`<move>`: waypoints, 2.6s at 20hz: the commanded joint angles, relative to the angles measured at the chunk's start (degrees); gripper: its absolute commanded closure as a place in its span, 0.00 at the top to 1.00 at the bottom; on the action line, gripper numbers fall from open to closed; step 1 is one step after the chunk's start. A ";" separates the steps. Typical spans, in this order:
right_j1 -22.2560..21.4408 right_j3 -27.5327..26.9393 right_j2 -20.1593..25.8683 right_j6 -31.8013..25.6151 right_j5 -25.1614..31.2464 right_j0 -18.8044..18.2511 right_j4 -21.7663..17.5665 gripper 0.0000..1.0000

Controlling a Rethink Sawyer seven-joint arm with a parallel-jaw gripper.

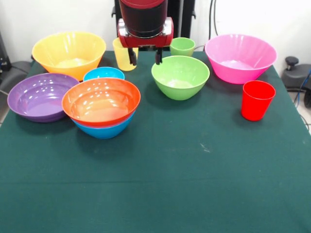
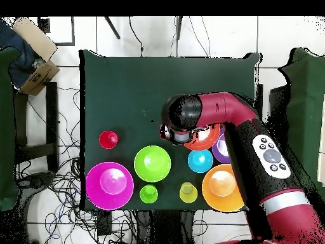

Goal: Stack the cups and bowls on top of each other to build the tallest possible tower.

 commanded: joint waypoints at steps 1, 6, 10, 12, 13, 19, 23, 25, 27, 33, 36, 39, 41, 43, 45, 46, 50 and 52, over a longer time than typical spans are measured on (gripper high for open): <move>1.64 5.47 -0.67 -5.86 -4.70 0.11 -2.33 1.00; 0.62 8.85 -1.04 -4.09 -7.53 -0.05 -3.09 1.00; 1.38 9.86 -1.92 -2.75 -9.48 0.56 -4.10 1.00; 1.72 10.13 -2.28 -2.23 -10.20 0.82 -4.47 1.00; 1.88 9.91 -2.34 -2.36 -10.21 0.88 -4.60 1.00; 2.06 9.95 -2.22 -3.52 -10.40 -0.07 -4.47 1.00; 2.72 9.13 -2.29 -3.91 -10.19 -0.12 -4.64 1.00; 3.32 8.62 -2.39 -3.90 -10.35 -0.05 -4.85 1.00; 4.15 8.23 -2.45 -3.92 -11.07 -0.11 -5.19 1.00; 6.27 7.65 -2.54 -4.43 -13.26 -0.88 -6.20 1.00; 7.00 7.32 -2.89 -4.30 -14.09 -0.84 -7.00 1.00; 7.90 6.75 -3.15 -4.12 -14.66 -0.74 -7.50 1.00; 8.68 6.35 -3.45 -4.07 -15.21 -0.64 -7.95 1.00; 9.46 6.20 -3.75 -4.17 -15.98 -0.71 -8.48 1.00; 9.78 6.47 -3.80 -4.44 -16.87 -1.08 -8.78 1.00; 9.92 6.48 -3.80 -4.59 -17.11 -1.25 -8.87 1.00; 10.36 6.46 -3.98 -4.97 -17.88 -1.71 -9.20 1.00; 10.49 6.17 -4.08 -5.08 -17.86 -1.65 -9.18 1.00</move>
